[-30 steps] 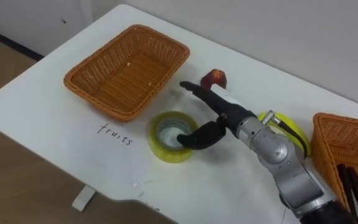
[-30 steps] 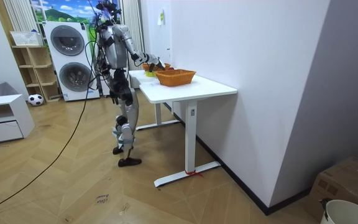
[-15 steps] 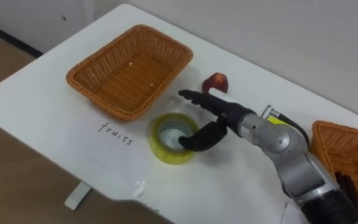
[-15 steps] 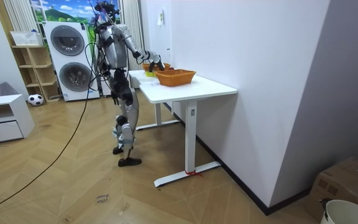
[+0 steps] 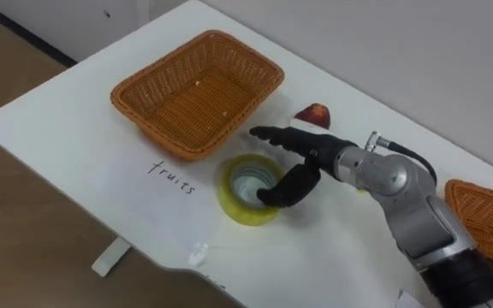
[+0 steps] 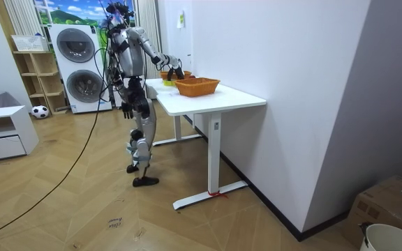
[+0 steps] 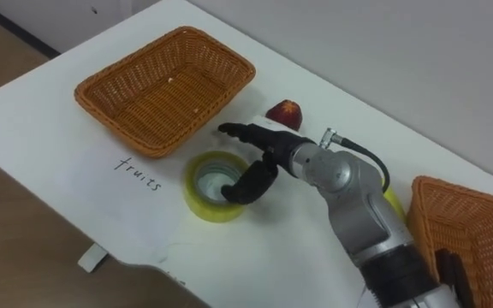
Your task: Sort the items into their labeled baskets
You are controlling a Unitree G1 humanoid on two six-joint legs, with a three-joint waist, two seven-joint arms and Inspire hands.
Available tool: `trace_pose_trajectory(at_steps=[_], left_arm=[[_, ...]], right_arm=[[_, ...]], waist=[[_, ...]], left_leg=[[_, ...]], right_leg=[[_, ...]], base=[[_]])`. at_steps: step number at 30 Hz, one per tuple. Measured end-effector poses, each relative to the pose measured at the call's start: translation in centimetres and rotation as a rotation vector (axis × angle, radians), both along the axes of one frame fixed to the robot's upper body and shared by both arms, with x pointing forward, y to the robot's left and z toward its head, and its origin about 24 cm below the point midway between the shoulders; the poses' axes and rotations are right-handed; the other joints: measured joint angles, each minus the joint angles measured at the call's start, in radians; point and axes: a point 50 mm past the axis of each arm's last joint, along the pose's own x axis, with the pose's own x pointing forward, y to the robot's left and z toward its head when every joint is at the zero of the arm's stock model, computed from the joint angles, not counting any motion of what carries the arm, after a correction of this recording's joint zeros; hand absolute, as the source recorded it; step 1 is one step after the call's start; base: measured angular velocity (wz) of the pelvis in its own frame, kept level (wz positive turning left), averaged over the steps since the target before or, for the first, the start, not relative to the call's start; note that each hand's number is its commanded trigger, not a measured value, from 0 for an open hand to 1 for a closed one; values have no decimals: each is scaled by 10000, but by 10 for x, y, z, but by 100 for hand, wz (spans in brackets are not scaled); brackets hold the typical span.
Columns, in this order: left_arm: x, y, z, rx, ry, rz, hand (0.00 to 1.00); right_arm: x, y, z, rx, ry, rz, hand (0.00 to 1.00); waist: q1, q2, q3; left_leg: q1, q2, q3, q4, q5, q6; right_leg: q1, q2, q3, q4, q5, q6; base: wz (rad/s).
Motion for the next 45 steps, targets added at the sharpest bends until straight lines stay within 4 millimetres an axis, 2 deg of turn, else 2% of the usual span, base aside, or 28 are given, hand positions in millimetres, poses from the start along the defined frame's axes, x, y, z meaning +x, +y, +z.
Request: trace_pose_trajectory(at_steps=[7,8,9,10,19,21,24,33,45], left_arm=[[0,4,1,-134,14,222,0],[0,4,1,-148,21,223,0],[0,4,1,-150,24,222,0],[0,4,1,-159,28,219,0],[2,5,2,-130,-4,201,0],[4,5,2,-121,-49,186,0],[6,7,3,-75,-84,167,0],[9,10,5,-5,-189,119,0],[13,9,4,64,-210,112,0]], right_arm=[[1,0,3,-326,26,190,0],[1,0,3,-345,72,240,25],[1,0,3,-365,89,266,58],[1,0,4,-446,86,325,100],[0,0,7,-888,122,314,100],[1,-1,8,-1078,71,299,100],[0,-3,6,-1521,181,260,100],[1,-6,6,-1886,170,177,100],[0,-8,3,-2348,342,50,100]], waist=[[14,-3,2],[17,5,8],[16,6,9],[14,6,9],[158,-22,31],[198,-61,52],[254,-173,125],[209,-200,118],[307,-142,156]], left_leg=[[38,2,-6,-2,0,2],[16,1,-11,-22,0,2],[19,1,-11,-30,0,2],[22,1,-11,-42,0,1],[24,-1,-38,-55,0,2],[18,-2,-80,-59,0,2],[-9,-1,-144,-51,0,1],[-62,1,-93,43,1,3],[19,20,102,0,0,0]], right_leg=[[14,-2,14,-3,-1,1],[22,-2,12,-2,-1,2],[26,-2,14,-3,-2,2],[27,-1,19,-3,-2,2],[24,6,110,-1,-2,2],[24,12,147,-1,-2,2],[0,22,151,-2,-2,2],[-56,17,164,-16,-2,2],[-73,17,283,-7,-2,2]], base=[[1],[0],[0],[0],[0],[6],[7],[-2],[-5]])
